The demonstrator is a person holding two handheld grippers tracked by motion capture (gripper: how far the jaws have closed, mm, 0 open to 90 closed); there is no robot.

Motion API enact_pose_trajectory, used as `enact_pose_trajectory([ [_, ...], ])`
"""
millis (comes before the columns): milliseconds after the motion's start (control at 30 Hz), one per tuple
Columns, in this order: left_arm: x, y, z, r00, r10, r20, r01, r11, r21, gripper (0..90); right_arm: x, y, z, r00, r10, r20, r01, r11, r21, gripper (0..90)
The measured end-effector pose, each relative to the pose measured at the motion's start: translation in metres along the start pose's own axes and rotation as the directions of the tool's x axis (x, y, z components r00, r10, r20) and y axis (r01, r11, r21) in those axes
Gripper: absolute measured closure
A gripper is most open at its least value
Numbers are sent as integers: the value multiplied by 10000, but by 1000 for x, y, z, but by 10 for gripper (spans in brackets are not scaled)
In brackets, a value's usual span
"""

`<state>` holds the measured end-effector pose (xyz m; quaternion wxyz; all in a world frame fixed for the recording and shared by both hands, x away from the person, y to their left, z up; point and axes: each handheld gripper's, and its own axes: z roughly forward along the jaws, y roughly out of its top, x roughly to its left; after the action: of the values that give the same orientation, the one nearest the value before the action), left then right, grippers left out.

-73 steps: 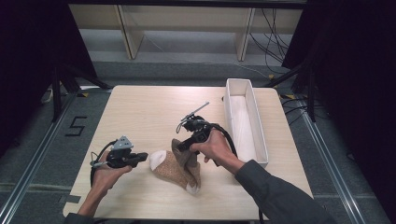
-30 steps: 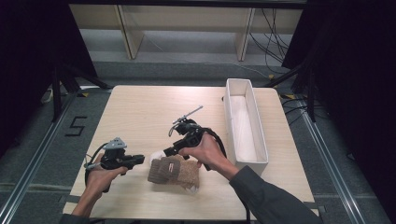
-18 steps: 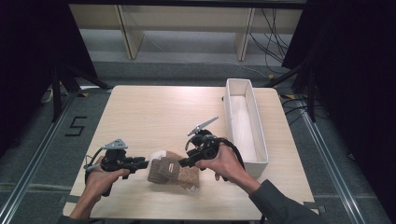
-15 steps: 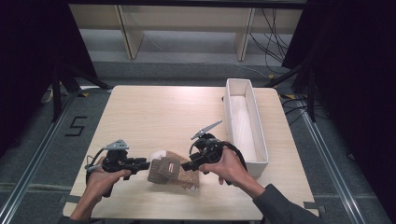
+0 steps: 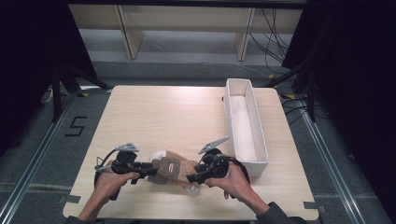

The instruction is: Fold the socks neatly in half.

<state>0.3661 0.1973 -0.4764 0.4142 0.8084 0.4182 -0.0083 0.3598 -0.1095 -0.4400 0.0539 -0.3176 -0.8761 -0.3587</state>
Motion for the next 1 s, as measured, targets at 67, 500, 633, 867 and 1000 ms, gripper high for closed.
enact_pose_trajectory([
  [67, 0, 2, 2, 10000, 50, 24, -49, 10000, -70, 669, 2, -3, 1, 9998, -189, 115, 189, 9998, -27, 470],
  [500, -19, 48, -6, 9845, 1664, -547, -1725, 9754, -1373, 855, -2, -19, 16, 9977, -350, 577, 337, 9991, 245, 470],
  [633, 3, 60, 19, 9770, 1876, -1013, -1927, 9803, -427, 855, -3, -20, 21, 9977, -336, 591, 320, 9991, 282, 470],
  [867, 28, 37, 33, 9959, 670, -609, -715, 9945, -764, 802, -1, -22, 26, 9975, -289, 651, 264, 9989, 391, 469],
  [1000, 24, 40, 20, 9935, 900, -693, -973, 9890, -1111, 747, 0, -23, 24, 9970, -385, 672, 364, 9988, 327, 473],
])
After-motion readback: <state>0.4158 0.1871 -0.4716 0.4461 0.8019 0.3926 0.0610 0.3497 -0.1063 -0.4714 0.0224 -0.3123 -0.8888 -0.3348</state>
